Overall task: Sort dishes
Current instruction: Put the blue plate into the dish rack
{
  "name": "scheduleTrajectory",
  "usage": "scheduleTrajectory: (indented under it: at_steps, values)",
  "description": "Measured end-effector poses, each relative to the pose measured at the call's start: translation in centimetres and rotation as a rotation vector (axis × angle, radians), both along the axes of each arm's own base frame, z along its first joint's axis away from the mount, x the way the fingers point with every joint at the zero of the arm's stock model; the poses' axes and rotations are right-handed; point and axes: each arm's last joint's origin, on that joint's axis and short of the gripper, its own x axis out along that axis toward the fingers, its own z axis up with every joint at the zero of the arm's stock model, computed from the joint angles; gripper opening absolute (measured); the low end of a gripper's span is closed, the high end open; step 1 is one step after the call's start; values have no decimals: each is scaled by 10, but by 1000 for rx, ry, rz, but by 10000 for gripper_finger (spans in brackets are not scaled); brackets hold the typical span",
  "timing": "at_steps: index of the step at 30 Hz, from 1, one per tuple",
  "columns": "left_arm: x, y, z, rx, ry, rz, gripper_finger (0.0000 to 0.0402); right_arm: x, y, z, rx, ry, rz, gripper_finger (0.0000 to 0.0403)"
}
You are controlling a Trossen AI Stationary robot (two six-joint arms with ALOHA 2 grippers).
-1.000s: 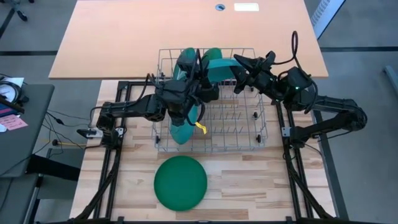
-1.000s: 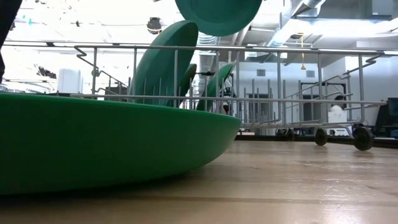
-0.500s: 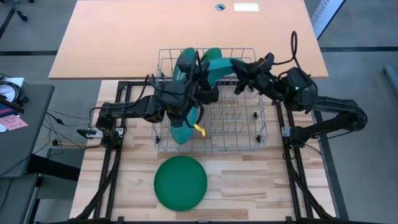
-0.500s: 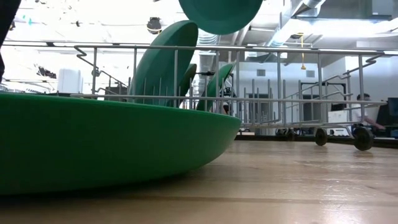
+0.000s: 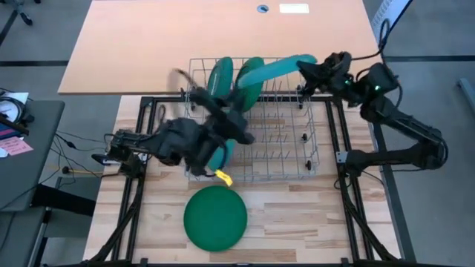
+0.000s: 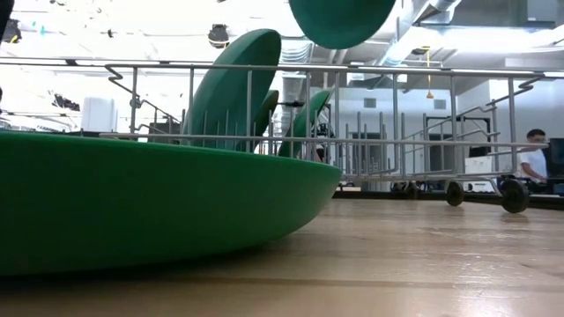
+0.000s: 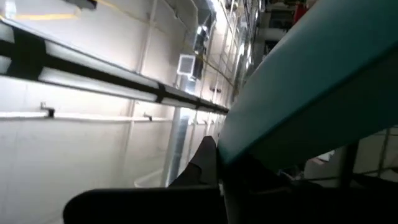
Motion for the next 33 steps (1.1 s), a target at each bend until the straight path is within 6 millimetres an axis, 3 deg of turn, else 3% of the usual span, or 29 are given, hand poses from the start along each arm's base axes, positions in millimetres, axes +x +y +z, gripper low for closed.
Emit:
scheduleTrajectory:
  at_steps: [8, 12, 18, 21, 26, 30, 33]
  values:
    - [-60, 11, 42, -251, -470, 61, 109, -21, -29, 1, -308, 100, 295, 1]
    - [-93, 24, 61, -331, -659, 55, 109, -12, -35, -6, -436, 150, 484, 0]
    - [-141, 39, 79, -415, -832, 40, 109, 11, -28, -20, -621, 162, 653, 0]
    - [-159, 43, 79, -457, -886, 25, 109, 16, -25, -28, -641, 167, 686, 0]
    - [-181, 45, 70, -565, -970, -67, 109, 0, -16, -43, -615, 194, 701, 0]
    - [-190, 47, 54, -702, -959, -177, 109, -19, -12, -62, -551, 243, 688, 0]
    - [-189, 49, 40, -765, -922, -159, 109, -27, -8, -74, -531, 256, 685, 0]
